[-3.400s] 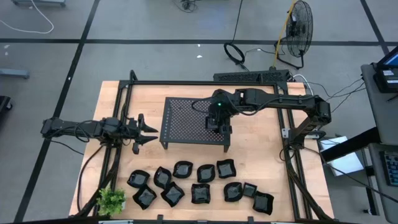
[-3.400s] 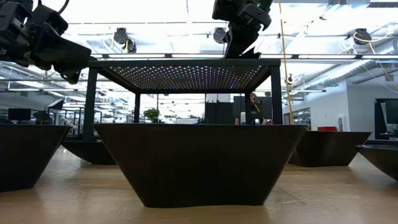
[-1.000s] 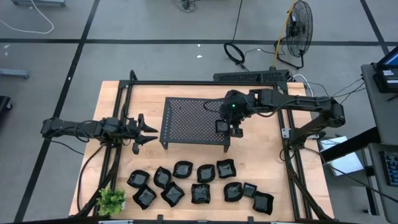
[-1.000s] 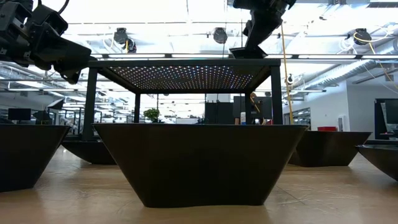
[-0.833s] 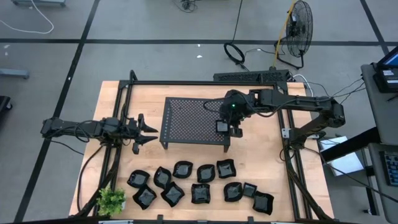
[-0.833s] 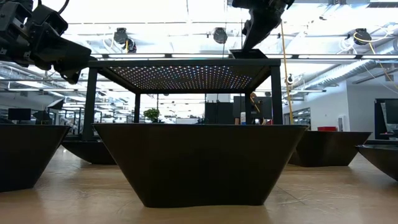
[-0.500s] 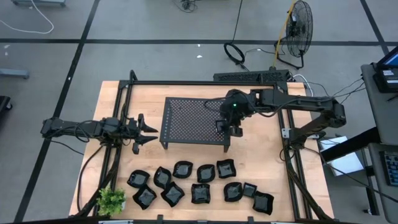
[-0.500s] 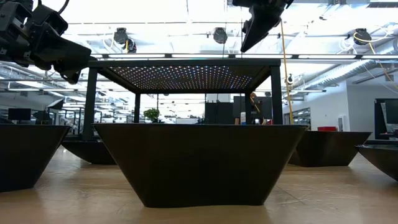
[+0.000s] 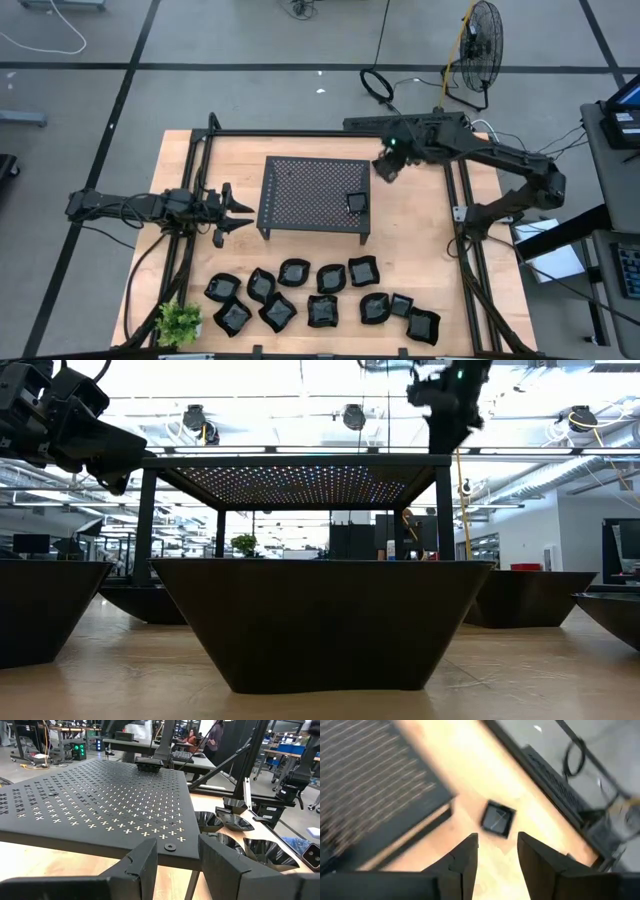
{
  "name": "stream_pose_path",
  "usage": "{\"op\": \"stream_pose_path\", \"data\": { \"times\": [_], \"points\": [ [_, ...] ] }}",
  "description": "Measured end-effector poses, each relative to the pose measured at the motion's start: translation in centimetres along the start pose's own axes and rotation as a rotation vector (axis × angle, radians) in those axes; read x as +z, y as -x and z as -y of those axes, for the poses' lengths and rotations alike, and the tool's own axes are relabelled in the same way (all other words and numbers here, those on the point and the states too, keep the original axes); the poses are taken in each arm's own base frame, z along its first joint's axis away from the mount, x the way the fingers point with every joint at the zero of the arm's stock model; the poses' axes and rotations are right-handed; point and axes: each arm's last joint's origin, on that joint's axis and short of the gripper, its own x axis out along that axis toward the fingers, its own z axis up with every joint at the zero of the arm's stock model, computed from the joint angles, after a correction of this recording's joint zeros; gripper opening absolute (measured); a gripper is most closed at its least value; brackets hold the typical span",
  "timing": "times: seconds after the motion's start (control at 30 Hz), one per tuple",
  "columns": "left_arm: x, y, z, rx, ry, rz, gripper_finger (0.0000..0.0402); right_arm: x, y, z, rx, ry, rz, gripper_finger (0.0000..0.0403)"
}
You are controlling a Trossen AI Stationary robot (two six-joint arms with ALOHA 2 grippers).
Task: Pick & Place Mini shaped plates
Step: Stack the square plate onto the stacked square plate on the shelf
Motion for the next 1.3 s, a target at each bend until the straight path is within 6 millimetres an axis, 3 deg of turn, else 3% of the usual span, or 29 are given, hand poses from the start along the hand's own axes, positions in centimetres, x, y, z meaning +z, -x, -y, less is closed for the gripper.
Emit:
{"op": "stream_pose_path", "data": {
  "times": [0.13, 0.27, 0.43, 0.63, 0.77, 0.9, 1.3],
  "points": [
    [0.0, 0.0, 0.0, 0.0, 0.0, 0.0, 0.0145, -0.9, -4.3, 4.1, -0.074, -0.192, -0.09, 0.0129],
    [0.0, 0.0, 0.0, 0.0, 0.0, 0.0, 0.0145, -3.6, -8.6, 8.9, -0.035, -0.428, -0.182, 0.0129],
    [0.0, 0.0, 0.0, 0.0, 0.0, 0.0, 0.0145, -6.9, -12.3, 11.8, 0.009, -0.541, -0.174, 0.0128],
    [0.0, 0.0, 0.0, 0.0, 0.0, 0.0, 0.0145, -8.4, -13.4, 12.7, -0.045, -0.515, -0.181, 0.0128],
    [0.0, 0.0, 0.0, 0.0, 0.0, 0.0, 0.0145, -9.4, -13.7, 12.7, -0.155, -0.5, -0.226, 0.0128],
    [0.0, 0.0, 0.0, 0.0, 0.0, 0.0, 0.0145, -10.4, -14.6, 12.4, -0.159, -0.504, -0.222, 0.0128],
    [0.0, 0.0, 0.0, 0.0, 0.0, 0.0, 0.0145, -10.6, -15.3, 12.5, -0.189, -0.495, -0.199, 0.0128]
  ]
}}
